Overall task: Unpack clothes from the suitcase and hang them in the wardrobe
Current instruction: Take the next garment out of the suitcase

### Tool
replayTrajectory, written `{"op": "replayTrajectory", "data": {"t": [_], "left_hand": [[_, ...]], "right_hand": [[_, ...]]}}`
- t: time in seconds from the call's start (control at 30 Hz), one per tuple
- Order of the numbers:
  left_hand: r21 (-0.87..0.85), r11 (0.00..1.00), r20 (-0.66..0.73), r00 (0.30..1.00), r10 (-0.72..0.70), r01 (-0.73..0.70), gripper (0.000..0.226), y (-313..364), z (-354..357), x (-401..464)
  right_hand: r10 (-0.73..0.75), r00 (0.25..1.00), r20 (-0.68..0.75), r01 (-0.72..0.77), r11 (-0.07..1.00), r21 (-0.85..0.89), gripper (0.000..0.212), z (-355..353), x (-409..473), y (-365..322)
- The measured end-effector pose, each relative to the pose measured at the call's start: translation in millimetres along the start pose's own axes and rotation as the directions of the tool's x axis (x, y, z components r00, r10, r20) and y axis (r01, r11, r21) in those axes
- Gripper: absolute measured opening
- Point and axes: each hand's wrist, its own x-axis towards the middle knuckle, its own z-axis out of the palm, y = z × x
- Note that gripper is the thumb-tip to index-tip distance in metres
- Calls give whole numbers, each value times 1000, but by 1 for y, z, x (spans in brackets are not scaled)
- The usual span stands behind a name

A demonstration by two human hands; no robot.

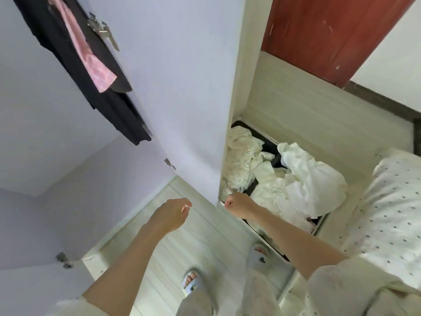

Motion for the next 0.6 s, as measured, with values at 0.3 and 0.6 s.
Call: {"op": "replayTrajectory", "data": {"t": [0.3,0.6], "left_hand": [[36,997,199,978,58,-66,34,152,104,119],[74,994,362,931,50,-82,36,153,254,282]], "right_hand": [[196,981,-7,-191,965,179,33,-59,42,192],[333,942,-49,-317,928,197,42,-19,189,356]]}}
